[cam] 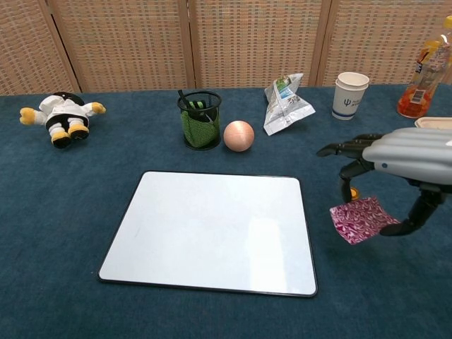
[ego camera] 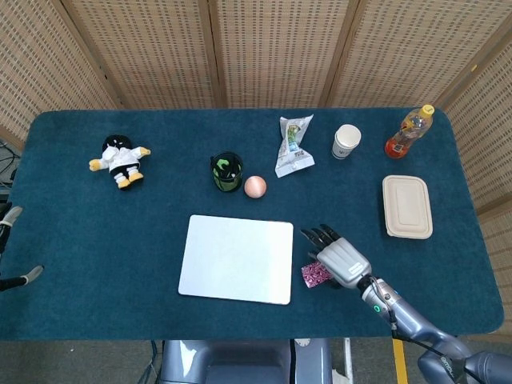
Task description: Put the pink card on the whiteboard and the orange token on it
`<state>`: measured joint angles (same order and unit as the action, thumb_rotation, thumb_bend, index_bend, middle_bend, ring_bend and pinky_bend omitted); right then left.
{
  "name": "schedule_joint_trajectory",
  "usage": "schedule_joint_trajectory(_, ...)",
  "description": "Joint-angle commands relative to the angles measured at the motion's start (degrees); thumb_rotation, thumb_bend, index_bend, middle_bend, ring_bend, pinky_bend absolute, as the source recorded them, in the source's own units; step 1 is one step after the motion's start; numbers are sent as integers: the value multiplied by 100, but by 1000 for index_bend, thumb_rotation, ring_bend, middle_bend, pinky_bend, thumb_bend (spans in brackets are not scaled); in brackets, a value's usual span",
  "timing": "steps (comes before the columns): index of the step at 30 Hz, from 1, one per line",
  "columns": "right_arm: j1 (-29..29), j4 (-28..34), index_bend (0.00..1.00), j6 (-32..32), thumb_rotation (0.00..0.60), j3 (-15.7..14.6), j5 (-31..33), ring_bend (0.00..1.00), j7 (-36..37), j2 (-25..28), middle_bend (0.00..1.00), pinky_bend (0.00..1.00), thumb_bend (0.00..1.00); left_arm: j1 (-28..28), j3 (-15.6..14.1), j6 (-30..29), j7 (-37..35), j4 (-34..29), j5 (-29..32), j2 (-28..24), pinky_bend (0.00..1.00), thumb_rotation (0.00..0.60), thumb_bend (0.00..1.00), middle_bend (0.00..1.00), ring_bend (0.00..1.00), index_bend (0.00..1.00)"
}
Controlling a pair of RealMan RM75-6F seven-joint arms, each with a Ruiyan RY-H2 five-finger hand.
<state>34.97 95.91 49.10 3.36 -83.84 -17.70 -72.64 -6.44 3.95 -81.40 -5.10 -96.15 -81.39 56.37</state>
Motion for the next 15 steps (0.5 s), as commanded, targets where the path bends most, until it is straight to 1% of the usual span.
schedule_joint_trajectory(1,220,273,473,-207,600,225,354,0,-231,72,0,0,260,-11,2,33,-13,8,21,-4,0,600,0,0,0,0)
schedule_joint_trajectory(6,559,458,473,-465,600,430,1052,0,-856,-180,0,0,260,-44,24,109,-46,27,87,-14,0,600,0,0,0,0)
schedule_joint_trajectory(7,675,482,473,-509,600,480,1326,0,-1083,-321,0,0,260,-56,33,135,-58,38,109,-15,0,600,0,0,0,0)
schedule_joint_trajectory(9,829,501,473,-532,600,525,1684,0,-1386,-516,0,0,260,-73,44,178,-69,54,146,-14,0,600,0,0,0,0)
schedule_joint_trajectory(10,976,496,473,-550,600,559,1882,0,-1625,-698,0,0,260,-90,50,225,-76,70,182,-11,0,600,0,0,0,0)
schedule_joint_trajectory(12,1200,399,473,-434,600,580,2366,0,-2130,-1026,0,0,260,-117,66,285,-91,88,231,-11,0,600,0,0,0,0)
schedule_joint_trajectory(15,1403,390,473,-197,600,567,2900,0,-2631,-1301,0,0,260,-133,73,320,-99,94,252,-12,0,600,0,0,0,0)
